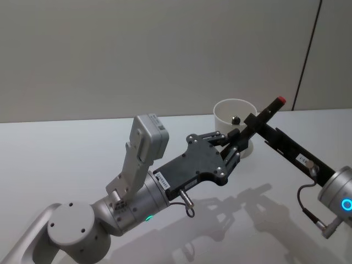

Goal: Place the pen into the pen holder.

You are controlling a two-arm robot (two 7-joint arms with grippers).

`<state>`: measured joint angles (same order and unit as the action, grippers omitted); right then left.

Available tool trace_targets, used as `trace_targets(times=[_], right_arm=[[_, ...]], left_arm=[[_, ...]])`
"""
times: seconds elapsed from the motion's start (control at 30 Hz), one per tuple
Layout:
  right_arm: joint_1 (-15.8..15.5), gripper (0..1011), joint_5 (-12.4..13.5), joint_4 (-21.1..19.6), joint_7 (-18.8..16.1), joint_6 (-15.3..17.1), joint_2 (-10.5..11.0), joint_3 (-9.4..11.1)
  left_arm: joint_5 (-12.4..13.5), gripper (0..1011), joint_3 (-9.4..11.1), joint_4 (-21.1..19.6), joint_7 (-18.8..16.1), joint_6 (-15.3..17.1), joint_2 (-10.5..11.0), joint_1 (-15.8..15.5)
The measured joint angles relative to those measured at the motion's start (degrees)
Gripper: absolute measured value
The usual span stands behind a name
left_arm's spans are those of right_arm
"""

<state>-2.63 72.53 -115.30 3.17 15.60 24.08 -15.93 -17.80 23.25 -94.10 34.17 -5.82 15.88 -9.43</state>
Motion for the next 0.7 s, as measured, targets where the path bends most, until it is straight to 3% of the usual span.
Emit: trace_targets(times=[0.3, 0.57, 0.7], right_arm=[[0.0, 195, -0.01, 0.01, 0.08, -0.01, 0.0, 0.02], [0.0, 195, -0.05, 0.07, 0.22, -0.03, 0.01, 0.08], [0.0, 195, -0.05, 0.07, 0.2, -0.03, 0.0, 0.07]], left_arm=[[-0.01, 187, -0.02, 0.0, 0.0, -0.01, 0.0, 0.0], [-0.07, 387, -0.08, -0.03, -0.06, -0.06, 0.0, -0.01], [-0.07, 557, -0.06, -0.03, -0.06, -0.06, 0.0, 0.0]])
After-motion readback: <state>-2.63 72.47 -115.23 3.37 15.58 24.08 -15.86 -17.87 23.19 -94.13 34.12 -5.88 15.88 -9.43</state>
